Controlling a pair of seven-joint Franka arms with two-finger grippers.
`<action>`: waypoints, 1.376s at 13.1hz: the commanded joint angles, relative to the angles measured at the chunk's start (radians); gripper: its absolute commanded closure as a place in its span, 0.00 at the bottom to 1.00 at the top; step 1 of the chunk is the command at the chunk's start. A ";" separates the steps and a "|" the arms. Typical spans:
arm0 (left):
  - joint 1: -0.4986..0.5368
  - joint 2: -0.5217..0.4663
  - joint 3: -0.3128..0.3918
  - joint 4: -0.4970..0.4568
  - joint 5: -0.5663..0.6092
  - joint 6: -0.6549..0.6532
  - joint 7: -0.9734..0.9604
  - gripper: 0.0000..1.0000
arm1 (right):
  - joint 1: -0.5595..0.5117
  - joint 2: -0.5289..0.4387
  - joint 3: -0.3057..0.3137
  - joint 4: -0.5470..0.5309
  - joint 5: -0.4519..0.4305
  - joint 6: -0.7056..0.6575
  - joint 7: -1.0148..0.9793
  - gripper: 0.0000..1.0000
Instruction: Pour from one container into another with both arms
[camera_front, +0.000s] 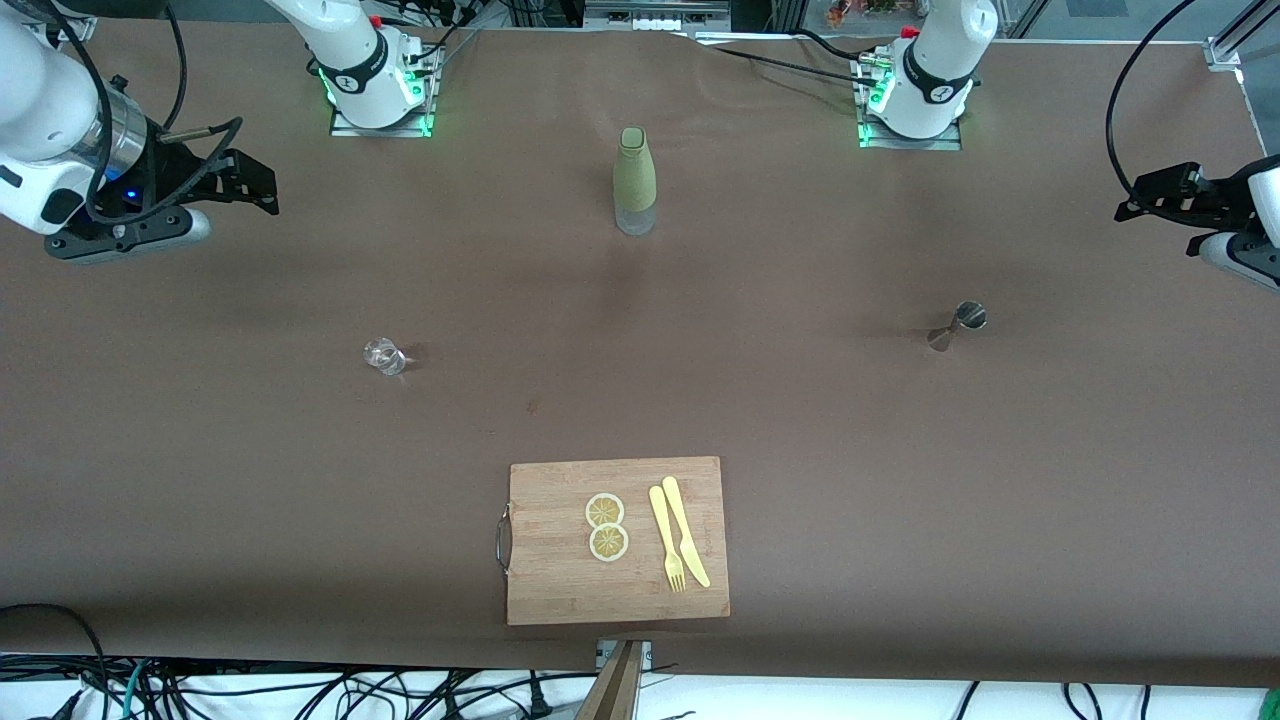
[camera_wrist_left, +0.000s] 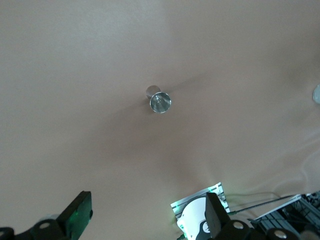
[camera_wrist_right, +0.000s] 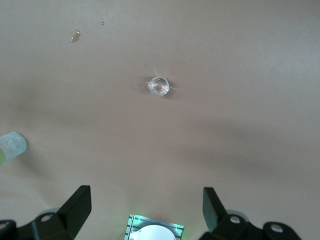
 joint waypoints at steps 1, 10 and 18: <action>0.000 -0.011 0.010 -0.021 -0.021 0.011 0.094 0.00 | -0.006 0.006 0.008 0.022 -0.011 -0.010 0.018 0.01; 0.000 0.003 0.039 -0.035 -0.024 0.025 0.243 0.00 | -0.006 0.018 0.009 0.018 0.004 0.004 0.000 0.01; 0.003 0.013 0.189 -0.193 -0.180 0.152 0.810 0.00 | -0.039 0.124 0.001 0.008 0.039 0.076 -0.581 0.01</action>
